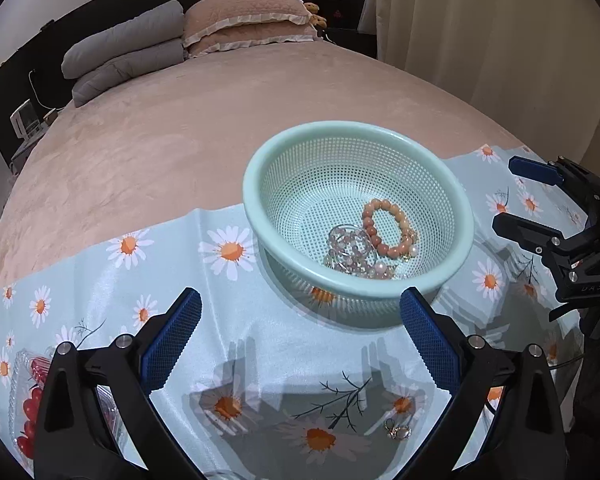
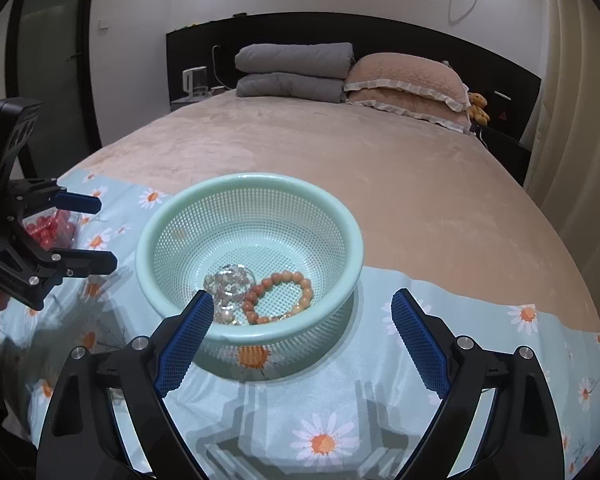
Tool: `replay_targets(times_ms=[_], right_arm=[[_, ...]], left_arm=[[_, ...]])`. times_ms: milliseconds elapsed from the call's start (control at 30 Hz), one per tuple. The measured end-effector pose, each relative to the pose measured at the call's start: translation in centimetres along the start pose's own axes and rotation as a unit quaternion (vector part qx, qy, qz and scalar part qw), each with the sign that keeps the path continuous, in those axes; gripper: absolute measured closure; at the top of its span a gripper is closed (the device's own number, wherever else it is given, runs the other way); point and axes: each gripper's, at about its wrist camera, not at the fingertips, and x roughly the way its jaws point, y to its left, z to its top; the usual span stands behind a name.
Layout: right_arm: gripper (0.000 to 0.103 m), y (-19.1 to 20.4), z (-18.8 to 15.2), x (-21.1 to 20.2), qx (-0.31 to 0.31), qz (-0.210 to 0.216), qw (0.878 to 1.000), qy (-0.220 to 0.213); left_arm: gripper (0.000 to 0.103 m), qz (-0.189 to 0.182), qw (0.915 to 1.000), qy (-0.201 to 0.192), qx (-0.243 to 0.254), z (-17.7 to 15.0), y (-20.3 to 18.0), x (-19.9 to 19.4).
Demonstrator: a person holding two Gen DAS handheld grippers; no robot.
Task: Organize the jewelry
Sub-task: 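Grasp a gold keychain charm with the left tool while the right tool grasps a crystal charm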
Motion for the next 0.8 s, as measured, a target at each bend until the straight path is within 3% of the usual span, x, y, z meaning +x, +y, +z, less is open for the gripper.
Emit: replay_targets(times_ms=[233, 500, 633, 700, 800], right_arm=[[0.017, 2.7, -2.5, -1.2, -0.033, 0.028, 0.999, 0.000], [0.016, 6.2, -6.2, -1.4, -0.093, 0.104, 0.990, 0.021], [0.016, 8.1, -8.3, -2.0, -0.116, 0.167, 0.979, 0.002], [0.018, 8.7, -9.0, -1.8, -0.109, 0.192, 0.975, 0.001], [0.032, 9.4, -9.8, -1.0, -0.093, 0.233, 0.968, 0.020]], left_arm=[[0.006, -0.002, 0.9996, 0.027, 0.008, -2.4, -0.7, 0.7], [0.006, -0.011, 0.9990, 0.041, -0.016, -5.0, -0.2, 0.9], [0.006, -0.022, 0.9987, 0.031, -0.033, -6.2, 0.2, 0.7], [0.006, -0.029, 0.9980, 0.035, -0.043, -6.7, 0.2, 0.9], [0.006, -0.035, 0.9978, 0.038, -0.042, -7.3, -0.2, 1.0]])
